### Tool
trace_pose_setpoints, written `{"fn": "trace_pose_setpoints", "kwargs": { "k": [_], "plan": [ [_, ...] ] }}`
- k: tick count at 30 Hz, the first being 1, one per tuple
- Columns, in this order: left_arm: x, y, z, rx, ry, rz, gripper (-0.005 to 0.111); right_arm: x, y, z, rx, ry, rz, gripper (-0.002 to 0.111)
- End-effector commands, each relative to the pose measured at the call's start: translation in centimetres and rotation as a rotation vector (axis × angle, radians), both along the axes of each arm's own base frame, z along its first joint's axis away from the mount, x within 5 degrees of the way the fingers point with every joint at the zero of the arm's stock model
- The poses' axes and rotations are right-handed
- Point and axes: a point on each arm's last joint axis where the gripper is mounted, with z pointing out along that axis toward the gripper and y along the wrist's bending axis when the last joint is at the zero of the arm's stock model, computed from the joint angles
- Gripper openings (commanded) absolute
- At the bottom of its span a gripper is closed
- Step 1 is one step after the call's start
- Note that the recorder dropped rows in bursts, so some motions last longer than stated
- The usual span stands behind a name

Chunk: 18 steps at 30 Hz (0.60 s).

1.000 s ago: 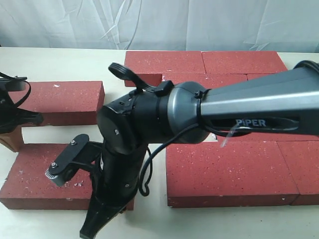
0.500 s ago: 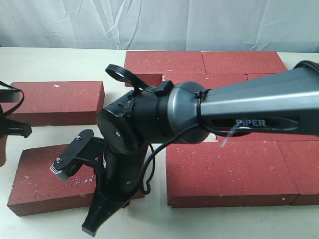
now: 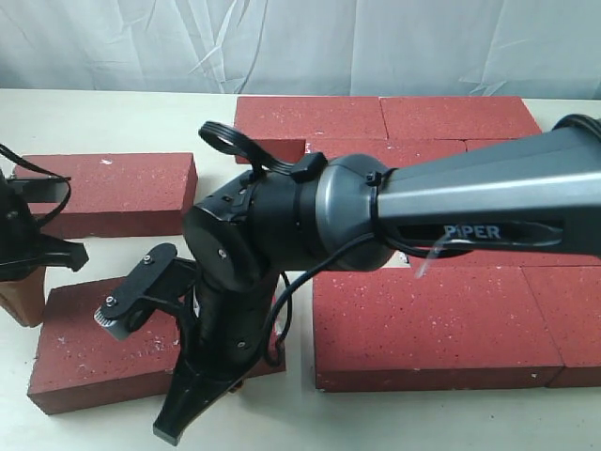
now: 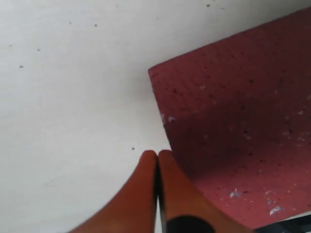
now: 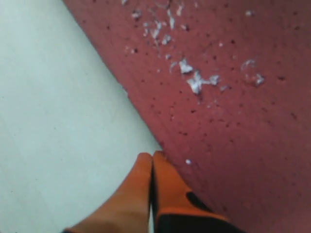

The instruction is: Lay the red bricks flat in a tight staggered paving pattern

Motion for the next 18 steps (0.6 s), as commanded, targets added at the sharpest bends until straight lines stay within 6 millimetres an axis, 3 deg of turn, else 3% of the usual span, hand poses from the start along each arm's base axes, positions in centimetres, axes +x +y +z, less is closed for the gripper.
{"fn": "trace_pose_setpoints", "kwargs": {
  "k": [1,11,18],
  "plan": [
    [0.2,-0.9,0.0,-0.001,-0.057,-0.026,0.0,0.2,0.2,0.1,0.012,-0.02,0.007,-0.001],
    [1.9,-1.2,-0.2,-0.018,-0.242,0.028,0.0,1.1,0.1,0.2,0.005,-0.12,-0.015,-0.001],
    [1.8,0.5,0.3,0.185,-0.192,0.053,0.0,1.5,-0.3,0.1,-0.033,-0.162,-0.049,-0.001]
  ]
}}
